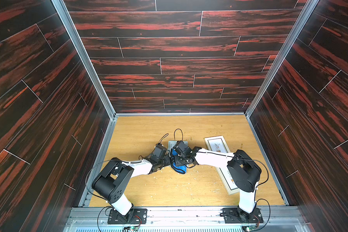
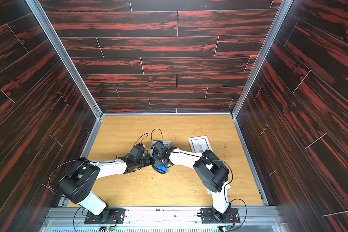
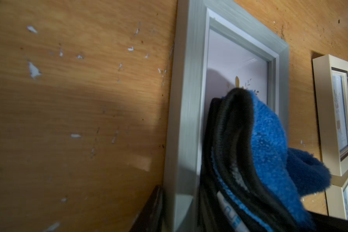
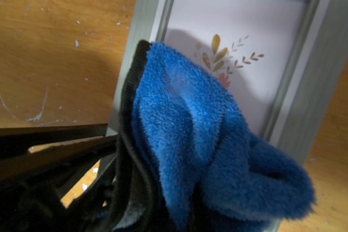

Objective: Wipe the picture frame with a cloth
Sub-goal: Wipe the dirt from the picture frame.

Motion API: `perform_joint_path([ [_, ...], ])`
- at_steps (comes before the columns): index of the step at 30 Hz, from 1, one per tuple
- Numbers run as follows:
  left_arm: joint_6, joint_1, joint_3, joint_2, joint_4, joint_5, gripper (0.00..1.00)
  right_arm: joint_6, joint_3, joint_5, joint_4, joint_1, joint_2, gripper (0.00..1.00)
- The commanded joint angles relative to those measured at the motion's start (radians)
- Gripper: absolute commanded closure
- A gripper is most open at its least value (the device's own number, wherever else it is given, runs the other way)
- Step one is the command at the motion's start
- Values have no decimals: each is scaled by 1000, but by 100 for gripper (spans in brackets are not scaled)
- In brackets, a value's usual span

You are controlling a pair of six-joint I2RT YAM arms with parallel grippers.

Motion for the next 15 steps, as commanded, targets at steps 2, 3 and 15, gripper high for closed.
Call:
perform_joint_path([
  [2,-18,14,-69,55,-169,-31,66,-1,-101,-1,-44,-74,-46,100],
  [3,-21,14,-72,55,-165,-31,67,-8,-112,-15,-24,-76,-61,100],
  [15,-24,14,-76,47,-168,-23,66,55,-48,-64,-4,-15,26,100],
])
